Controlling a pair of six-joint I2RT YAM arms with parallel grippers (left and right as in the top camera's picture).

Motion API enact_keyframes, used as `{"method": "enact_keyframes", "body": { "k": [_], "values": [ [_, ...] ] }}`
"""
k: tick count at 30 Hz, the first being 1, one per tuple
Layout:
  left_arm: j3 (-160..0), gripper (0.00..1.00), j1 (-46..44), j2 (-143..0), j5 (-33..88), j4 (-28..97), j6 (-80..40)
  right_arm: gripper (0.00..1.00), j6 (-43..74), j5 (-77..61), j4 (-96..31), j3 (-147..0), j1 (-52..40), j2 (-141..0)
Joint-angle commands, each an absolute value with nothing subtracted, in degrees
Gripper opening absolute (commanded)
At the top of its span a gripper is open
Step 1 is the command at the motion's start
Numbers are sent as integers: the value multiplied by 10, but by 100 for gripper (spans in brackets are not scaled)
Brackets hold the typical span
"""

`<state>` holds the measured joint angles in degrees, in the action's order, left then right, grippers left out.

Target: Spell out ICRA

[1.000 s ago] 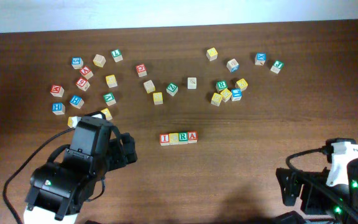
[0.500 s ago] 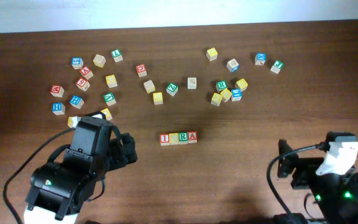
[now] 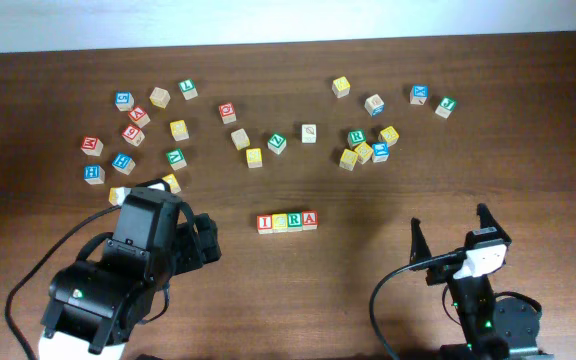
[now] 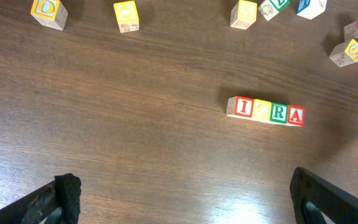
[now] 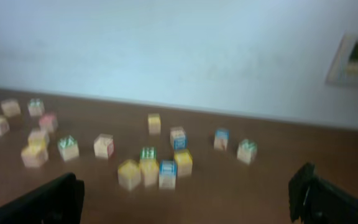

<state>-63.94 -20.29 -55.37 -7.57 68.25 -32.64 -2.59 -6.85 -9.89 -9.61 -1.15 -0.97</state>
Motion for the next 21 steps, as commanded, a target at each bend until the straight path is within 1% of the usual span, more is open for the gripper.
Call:
{"method": "enact_keyframes", "body": {
  "k": [1, 6, 8, 11, 20, 21],
  "values": [
    [-636, 99, -205, -552, -84, 682, -332, 98, -30, -86, -43, -52, -7, -2],
    [-636, 99, -205, -552, -84, 682, -332, 98, -30, -84, 15, -3, -4, -2],
    [-636, 99, -205, -552, -84, 682, -332, 98, -30, -84, 7, -3, 8, -2],
    [-636, 99, -205, -552, -84, 682, -332, 98, -31, -84, -39, -3, 16, -2],
    [-636, 99, -205, -552, -84, 682, -332, 98, -32, -73, -41, -3, 15, -2],
    [-636, 99, -205, -552, -84, 682, -332, 98, -17, -73, -41, -3, 15, -2]
  ]
}}
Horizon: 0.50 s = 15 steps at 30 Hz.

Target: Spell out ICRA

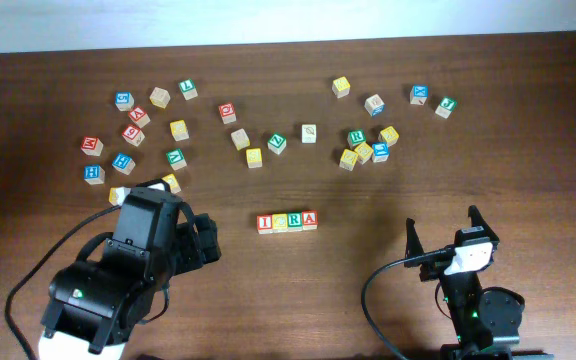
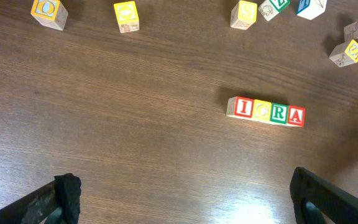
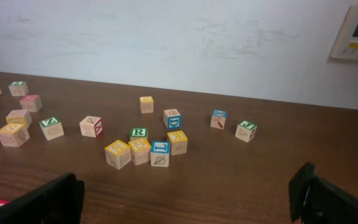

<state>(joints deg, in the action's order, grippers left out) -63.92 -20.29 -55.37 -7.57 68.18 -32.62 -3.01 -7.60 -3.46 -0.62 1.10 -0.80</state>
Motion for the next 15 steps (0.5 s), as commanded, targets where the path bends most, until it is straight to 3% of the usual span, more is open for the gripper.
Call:
{"method": "enact_keyframes", "body": {
  "k": [1, 15],
  "values": [
    [-636, 99, -205, -552, -84, 682, -332, 98, -13, -73, -40, -3, 15, -2],
    [-636, 99, -205, -552, -84, 682, -332, 98, -11, -58, -42, -3, 15, -2]
  ]
}}
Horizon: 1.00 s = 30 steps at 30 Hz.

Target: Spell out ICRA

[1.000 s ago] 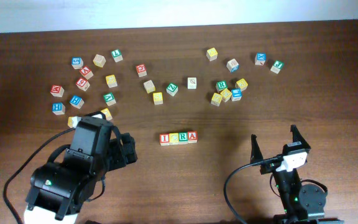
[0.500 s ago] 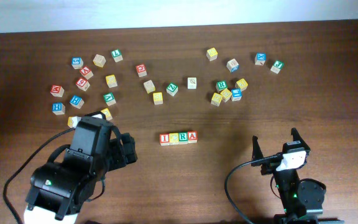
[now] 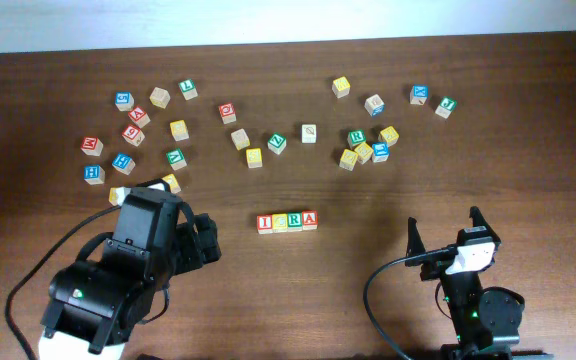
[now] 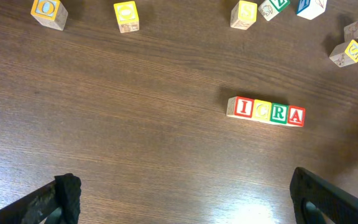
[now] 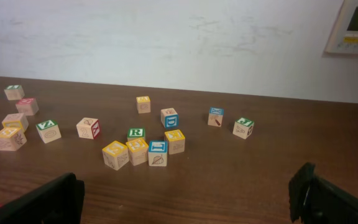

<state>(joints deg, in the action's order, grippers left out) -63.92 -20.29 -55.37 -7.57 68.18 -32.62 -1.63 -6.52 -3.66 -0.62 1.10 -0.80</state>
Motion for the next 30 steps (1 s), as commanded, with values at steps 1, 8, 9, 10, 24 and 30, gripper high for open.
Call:
{"method": "enact_keyframes", "body": {
  "k": [1, 8, 9, 10, 24, 30],
  "values": [
    [-636, 99, -205, -552, -84, 682, -332, 98, -11, -58, -41, -3, 15, -2],
    [-636, 99, -205, -552, -84, 682, -332, 98, -10, -49, -43, -3, 15, -2],
    [-636, 99, -205, -552, -84, 682, -332, 98, -10, -50, -43, -3, 15, -2],
    [-636, 99, -205, -552, -84, 682, -332, 98, -10, -49, -43, -3, 15, -2],
    [-636, 99, -205, -552, -84, 682, -332, 98, -6, -54, -42, -3, -2, -2],
    [-636, 99, -205, -552, -84, 682, -332, 98, -6, -54, -41, -3, -2, -2]
  ]
}}
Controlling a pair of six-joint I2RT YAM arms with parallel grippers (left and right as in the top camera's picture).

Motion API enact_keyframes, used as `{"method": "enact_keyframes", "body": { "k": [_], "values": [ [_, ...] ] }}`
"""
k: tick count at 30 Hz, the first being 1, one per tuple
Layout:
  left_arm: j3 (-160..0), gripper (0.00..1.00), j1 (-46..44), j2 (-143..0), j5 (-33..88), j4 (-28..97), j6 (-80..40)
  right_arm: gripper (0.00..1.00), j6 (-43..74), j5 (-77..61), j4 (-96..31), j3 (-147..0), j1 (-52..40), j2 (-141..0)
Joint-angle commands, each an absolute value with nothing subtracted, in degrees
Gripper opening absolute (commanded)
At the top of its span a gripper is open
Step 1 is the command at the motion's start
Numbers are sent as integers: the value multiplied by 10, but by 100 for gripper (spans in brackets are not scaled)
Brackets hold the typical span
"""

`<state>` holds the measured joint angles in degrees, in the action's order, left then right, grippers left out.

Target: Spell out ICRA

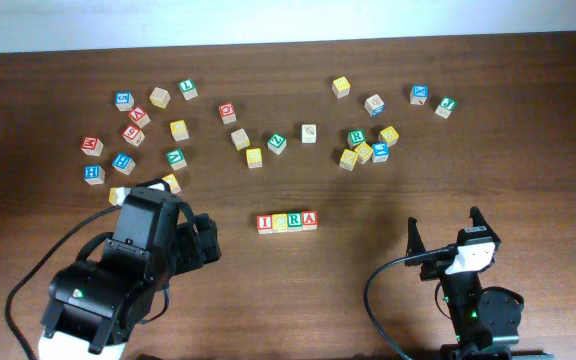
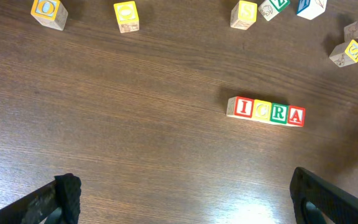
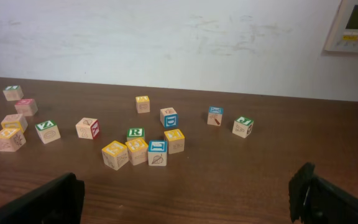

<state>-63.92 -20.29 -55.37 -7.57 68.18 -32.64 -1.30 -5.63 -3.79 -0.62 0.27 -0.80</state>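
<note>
A row of letter blocks (image 1: 287,221) reading I, C, R, A lies in the middle of the table, touching side by side; the same row of blocks (image 2: 265,111) shows in the left wrist view. My left gripper (image 2: 185,202) is open, pulled back at the near left, nothing between its fingers. My right gripper (image 3: 185,199) is open at the near right, aimed level toward the far wall. From overhead the left gripper (image 1: 206,243) sits left of the row and the right gripper (image 1: 447,237) right of it.
Several loose letter blocks lie scattered across the far half: a group at the far left (image 1: 133,132), some in the middle (image 1: 254,156), a cluster at the right (image 1: 365,149). A white wall (image 3: 166,37) backs the table, with a thermostat panel (image 3: 357,22).
The right wrist view has shifted very slightly. The block row and the left arm stand as before.
The row I, C, R, A lay complete at the oldest moment, with the left gripper open and still beside it. The right gripper stood further forward then, its view blurred; afterwards it was drawn back to the near edge and has rested there, open.
</note>
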Motion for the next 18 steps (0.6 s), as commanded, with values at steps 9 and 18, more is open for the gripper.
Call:
{"method": "enact_keyframes", "body": {
  "k": [9, 18],
  "values": [
    [-636, 99, -205, -552, -84, 682, -332, 98, -6, -54, -41, -3, -2, -2],
    [-636, 99, -205, -552, -103, 690, -316, 98, -6, -54, -41, -3, -1, -2]
  ]
}}
